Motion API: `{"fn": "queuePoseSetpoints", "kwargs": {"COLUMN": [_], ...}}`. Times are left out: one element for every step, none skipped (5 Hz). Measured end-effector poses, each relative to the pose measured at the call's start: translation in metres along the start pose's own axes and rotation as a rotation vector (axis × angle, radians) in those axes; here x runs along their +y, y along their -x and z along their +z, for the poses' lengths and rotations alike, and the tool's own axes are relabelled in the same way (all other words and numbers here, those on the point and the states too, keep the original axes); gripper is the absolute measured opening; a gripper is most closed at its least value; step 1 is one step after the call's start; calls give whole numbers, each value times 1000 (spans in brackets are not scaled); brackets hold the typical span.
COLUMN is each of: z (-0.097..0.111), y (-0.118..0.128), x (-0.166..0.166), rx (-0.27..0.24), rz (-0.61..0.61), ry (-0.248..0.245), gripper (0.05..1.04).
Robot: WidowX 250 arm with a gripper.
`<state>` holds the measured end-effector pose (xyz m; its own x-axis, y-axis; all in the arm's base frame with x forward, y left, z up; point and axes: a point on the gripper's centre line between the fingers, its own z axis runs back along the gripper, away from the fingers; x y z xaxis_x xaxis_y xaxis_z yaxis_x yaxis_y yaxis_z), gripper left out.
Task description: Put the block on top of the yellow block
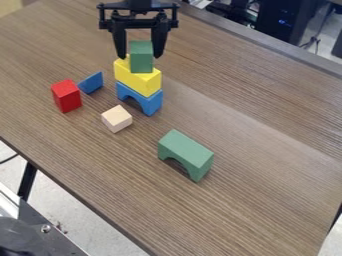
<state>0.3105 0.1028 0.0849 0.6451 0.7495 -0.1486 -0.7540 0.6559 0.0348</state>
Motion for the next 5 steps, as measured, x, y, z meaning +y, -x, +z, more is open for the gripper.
{"fn": "queuePoseSetpoints", "kwargs": {"z": [0, 7, 30, 64, 69], "y": [2, 5, 19, 48, 71], "x": [1, -3, -23, -50, -60], "rx": [8, -22, -88, -226, -250], "rz": [-3, -37, -123, -297, -435], "ry": [-12, -17, 2, 10, 17], "gripper": [1002, 999, 999, 999, 999]}}
